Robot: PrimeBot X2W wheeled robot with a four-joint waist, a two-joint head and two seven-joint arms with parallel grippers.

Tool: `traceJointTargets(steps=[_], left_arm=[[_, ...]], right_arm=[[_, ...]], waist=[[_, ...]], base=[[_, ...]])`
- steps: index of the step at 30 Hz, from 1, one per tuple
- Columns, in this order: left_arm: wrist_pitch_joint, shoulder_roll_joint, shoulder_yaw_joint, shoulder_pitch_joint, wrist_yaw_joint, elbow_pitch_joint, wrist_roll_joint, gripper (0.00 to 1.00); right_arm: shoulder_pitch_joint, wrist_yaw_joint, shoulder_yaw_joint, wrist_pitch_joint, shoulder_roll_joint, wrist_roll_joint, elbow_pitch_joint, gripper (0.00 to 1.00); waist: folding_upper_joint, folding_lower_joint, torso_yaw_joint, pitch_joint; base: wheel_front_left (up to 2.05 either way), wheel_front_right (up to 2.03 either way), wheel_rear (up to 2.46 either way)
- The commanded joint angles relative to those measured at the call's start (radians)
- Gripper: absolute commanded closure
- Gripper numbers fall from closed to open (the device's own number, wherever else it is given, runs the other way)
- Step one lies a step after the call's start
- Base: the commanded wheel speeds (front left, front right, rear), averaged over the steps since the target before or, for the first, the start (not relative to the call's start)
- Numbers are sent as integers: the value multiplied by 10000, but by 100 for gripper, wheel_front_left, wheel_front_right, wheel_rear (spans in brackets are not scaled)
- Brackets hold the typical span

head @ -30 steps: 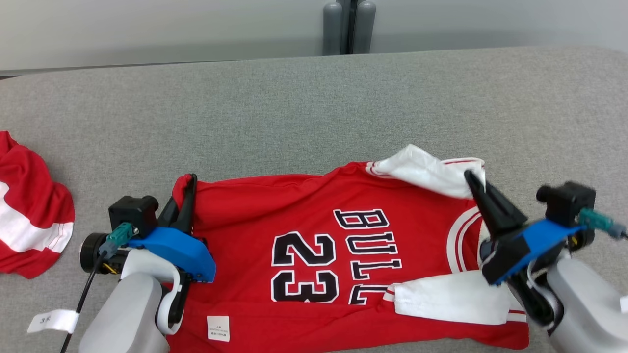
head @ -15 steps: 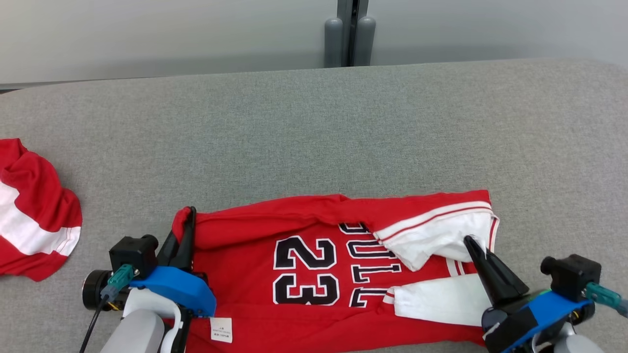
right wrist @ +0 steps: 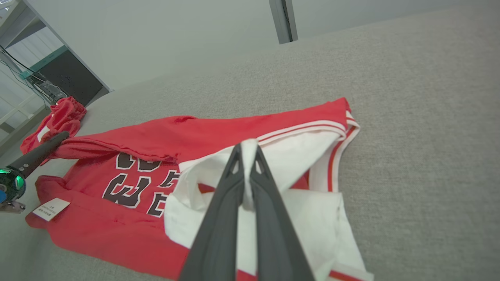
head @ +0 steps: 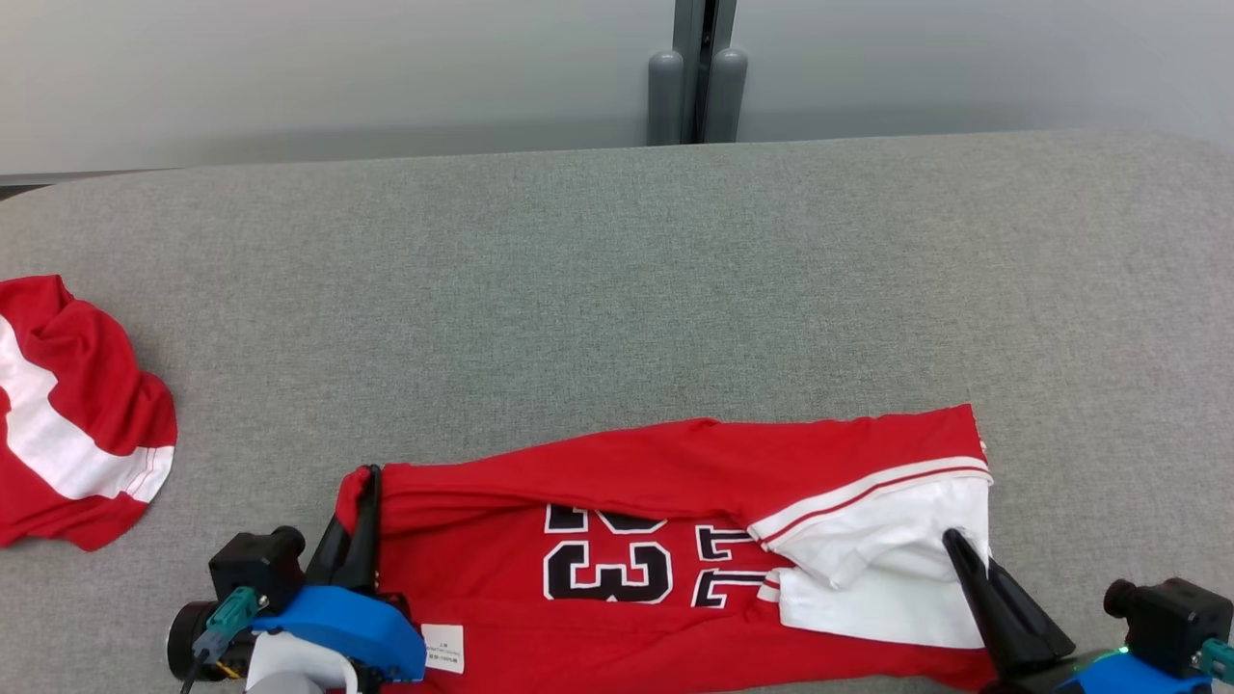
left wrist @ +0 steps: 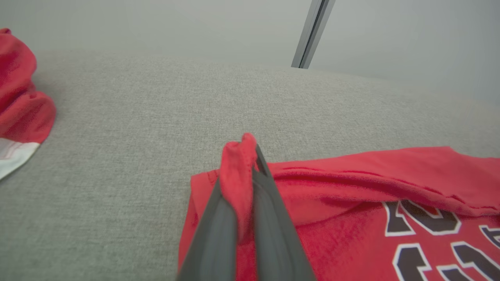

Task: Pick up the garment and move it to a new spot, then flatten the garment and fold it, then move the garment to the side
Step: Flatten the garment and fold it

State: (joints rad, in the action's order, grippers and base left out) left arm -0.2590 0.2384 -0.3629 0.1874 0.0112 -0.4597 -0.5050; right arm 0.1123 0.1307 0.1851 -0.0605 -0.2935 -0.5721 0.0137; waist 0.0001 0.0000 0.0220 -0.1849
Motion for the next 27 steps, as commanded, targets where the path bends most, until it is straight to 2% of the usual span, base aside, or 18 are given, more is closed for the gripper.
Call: traceJointTargets(steps=[1,3,4,5,6,11,17,27], left_arm=[[-61,-16,170,-170,45,69,-67,100],[-67,-50,221,-347,66,127,-73,100],[-64,-56,263,-428,71,153,-78,96],[-66,-60,323,-482,78,194,-69,67],[-68,-64,365,-543,65,231,-33,0],[-71,-156,554,-730,92,534,172,0],[-72,-374,1269,-1141,139,1494,721,0],[-73,-1069,2567,-1810,156,2985,2163,0]], right_arm=[[321,1,-180,173,109,117,130,100],[479,1,-241,409,207,87,199,100],[544,1,-305,491,265,46,216,100],[584,1,-320,587,262,113,235,40],[614,1,-365,606,276,225,238,0],[607,1,-565,590,435,290,276,0],[199,1,-998,443,391,286,308,0],[-667,1,-1842,856,538,1314,-924,0]], waist=[[-1,0,11,47],[-1,0,16,90],[-1,0,13,111],[-1,0,13,127],[-1,0,7,150],[-1,0,-7,220],[-1,0,2,362],[-1,0,-207,518]], base=[[0,0,0],[0,0,0],[0,0,0],[0,0,0],[0,0,0],[0,0,0],[0,0,0],[0,0,0]])
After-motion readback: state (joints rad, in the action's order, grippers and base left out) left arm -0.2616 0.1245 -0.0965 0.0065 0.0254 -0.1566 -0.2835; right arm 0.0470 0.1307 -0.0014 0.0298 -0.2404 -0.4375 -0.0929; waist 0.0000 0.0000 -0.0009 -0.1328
